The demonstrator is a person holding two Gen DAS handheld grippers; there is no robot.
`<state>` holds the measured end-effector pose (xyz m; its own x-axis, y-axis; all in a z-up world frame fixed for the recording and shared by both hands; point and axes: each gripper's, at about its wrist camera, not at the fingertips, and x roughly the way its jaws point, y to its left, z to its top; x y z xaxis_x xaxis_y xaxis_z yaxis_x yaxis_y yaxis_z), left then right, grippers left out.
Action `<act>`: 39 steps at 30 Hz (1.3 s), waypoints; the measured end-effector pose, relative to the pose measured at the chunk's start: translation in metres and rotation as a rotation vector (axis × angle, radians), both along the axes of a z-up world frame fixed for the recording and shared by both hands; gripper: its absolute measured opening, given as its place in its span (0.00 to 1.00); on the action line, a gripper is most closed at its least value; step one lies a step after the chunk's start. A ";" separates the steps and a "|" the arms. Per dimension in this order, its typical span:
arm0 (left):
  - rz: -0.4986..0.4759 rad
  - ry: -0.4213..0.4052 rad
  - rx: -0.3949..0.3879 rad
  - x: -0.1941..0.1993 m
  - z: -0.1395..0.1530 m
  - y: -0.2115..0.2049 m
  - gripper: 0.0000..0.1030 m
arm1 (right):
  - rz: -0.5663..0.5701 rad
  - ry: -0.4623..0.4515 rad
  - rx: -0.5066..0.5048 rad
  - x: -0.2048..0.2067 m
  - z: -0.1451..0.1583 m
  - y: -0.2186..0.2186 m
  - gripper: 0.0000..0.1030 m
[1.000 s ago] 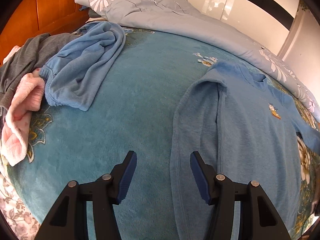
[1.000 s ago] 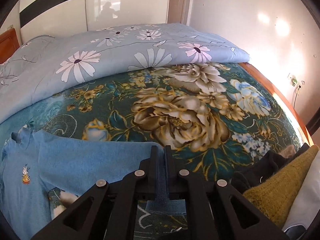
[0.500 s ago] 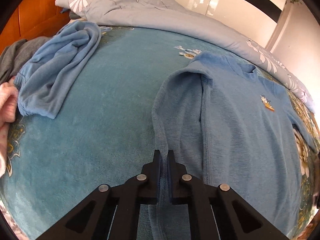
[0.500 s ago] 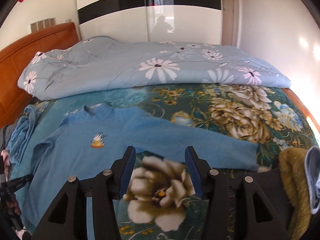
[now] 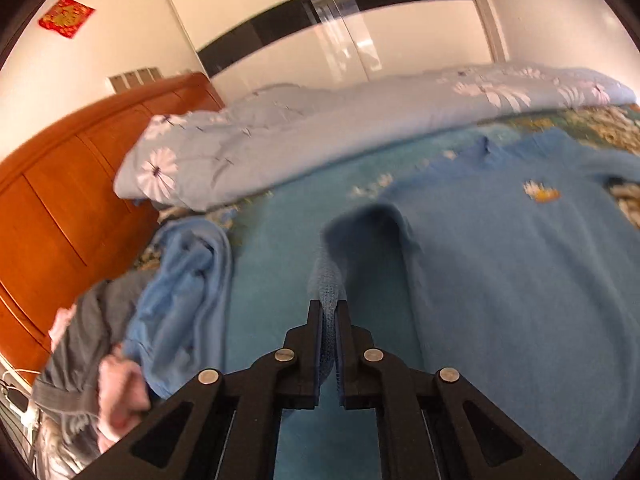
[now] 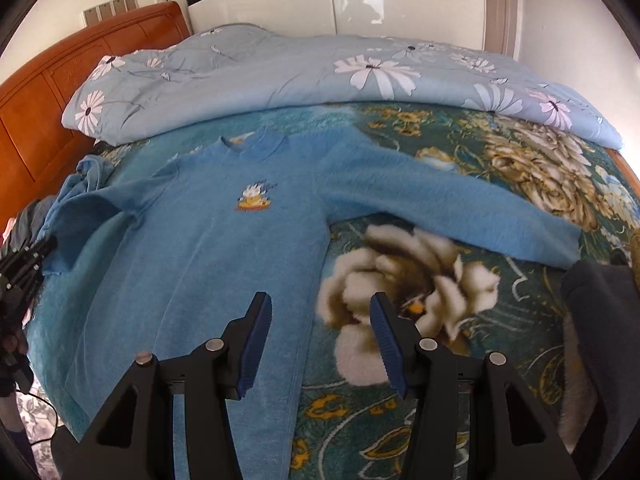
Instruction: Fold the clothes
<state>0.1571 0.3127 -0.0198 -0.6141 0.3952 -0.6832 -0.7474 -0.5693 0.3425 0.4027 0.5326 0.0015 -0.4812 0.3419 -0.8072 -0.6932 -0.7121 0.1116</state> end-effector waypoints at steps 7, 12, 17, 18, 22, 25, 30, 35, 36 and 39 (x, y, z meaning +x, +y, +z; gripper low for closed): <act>-0.021 -0.236 0.048 0.013 -0.024 -0.015 0.26 | 0.081 -0.045 -0.049 -0.022 -0.026 -0.025 0.51; 0.078 -0.332 0.248 -0.003 -0.001 -0.075 0.48 | 0.096 -0.049 -0.067 -0.024 -0.032 -0.031 0.51; 0.328 -0.358 0.276 -0.046 -0.013 -0.124 0.51 | 0.082 -0.049 -0.080 -0.025 -0.035 -0.029 0.51; 0.330 -0.381 0.273 -0.050 -0.019 -0.127 0.51 | 0.081 -0.048 -0.085 -0.026 -0.036 -0.030 0.51; 0.302 -0.415 0.283 -0.052 -0.031 -0.128 0.50 | 0.084 -0.051 -0.096 -0.030 -0.039 -0.035 0.51; 0.258 -0.451 0.327 -0.051 -0.032 -0.127 0.24 | 0.086 -0.053 -0.103 -0.033 -0.041 -0.040 0.51; 0.229 -0.363 0.317 -0.065 -0.007 -0.125 0.04 | 0.088 -0.067 -0.112 -0.037 -0.044 -0.040 0.51; 0.308 -0.136 0.282 -0.145 0.060 -0.132 0.04 | 0.070 -0.077 -0.113 -0.038 -0.046 -0.037 0.51; 0.323 -0.110 0.259 -0.162 0.068 -0.129 0.04 | 0.067 -0.079 -0.113 -0.039 -0.047 -0.036 0.51; 0.358 -0.082 0.192 -0.212 0.079 -0.117 0.04 | 0.056 -0.085 -0.114 -0.039 -0.048 -0.034 0.51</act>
